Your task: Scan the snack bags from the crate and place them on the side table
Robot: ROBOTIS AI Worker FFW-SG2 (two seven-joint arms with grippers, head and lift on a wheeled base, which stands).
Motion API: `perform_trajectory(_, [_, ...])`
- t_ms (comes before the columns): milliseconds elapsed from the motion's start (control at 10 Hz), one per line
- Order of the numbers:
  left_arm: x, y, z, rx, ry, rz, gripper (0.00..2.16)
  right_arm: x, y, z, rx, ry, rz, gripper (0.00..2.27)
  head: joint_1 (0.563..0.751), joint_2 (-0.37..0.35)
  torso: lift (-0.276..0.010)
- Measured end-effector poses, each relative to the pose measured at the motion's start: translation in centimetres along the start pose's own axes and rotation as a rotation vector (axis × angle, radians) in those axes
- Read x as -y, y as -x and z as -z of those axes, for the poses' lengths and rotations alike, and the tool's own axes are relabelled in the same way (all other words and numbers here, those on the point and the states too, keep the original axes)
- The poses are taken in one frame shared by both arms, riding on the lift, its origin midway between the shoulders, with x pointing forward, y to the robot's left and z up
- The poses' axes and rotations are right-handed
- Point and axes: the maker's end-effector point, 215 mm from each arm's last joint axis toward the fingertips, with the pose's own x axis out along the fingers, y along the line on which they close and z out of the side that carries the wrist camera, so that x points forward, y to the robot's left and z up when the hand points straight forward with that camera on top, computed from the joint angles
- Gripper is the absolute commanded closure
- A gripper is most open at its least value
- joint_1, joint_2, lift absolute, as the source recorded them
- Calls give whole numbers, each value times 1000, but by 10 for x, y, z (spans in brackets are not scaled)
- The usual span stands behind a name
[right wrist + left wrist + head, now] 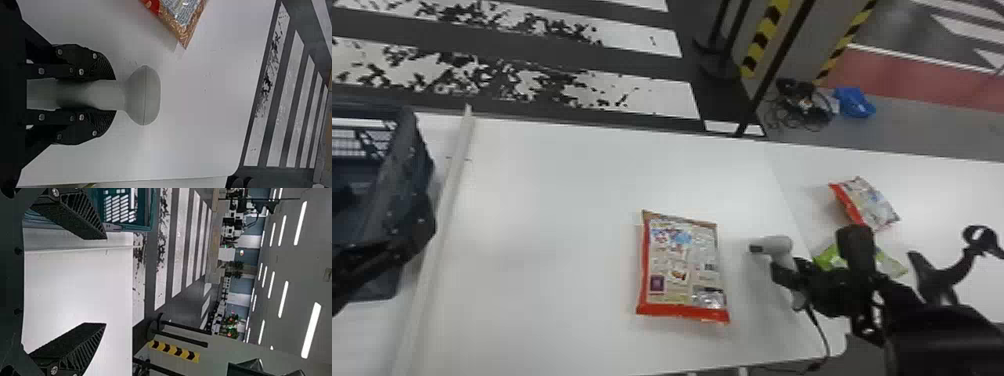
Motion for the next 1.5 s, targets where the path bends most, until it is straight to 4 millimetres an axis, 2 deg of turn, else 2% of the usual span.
perform_trajectory(200, [1, 0, -1, 2, -3, 1, 87, -17, 22, 4, -15, -33, -12, 2142, 695, -287, -94])
perform_trajectory(500, [2, -1, -1, 0, -17, -7, 87, -63, 52, -3, -13, -72, -83, 2142, 695, -247, -94])
perform_trajectory(700, [3, -1, 1, -2, -20, -7, 87, -95, 64, -13, -9, -90, -145, 2142, 695, -199, -94])
perform_trajectory(1100, [4, 0, 4, -8, -18, -1, 87, -135, 63, -18, -24, -84, -215, 2142, 695, -142, -94])
perform_trajectory(1300, [6, 0, 4, -9, -17, 2, 87, -143, 58, -22, -31, -73, -227, 2142, 695, -130, -94])
perform_trajectory(1500, [7, 0, 5, -10, -17, 6, 87, -143, 53, -23, -41, -68, -225, 2142, 695, -129, -94])
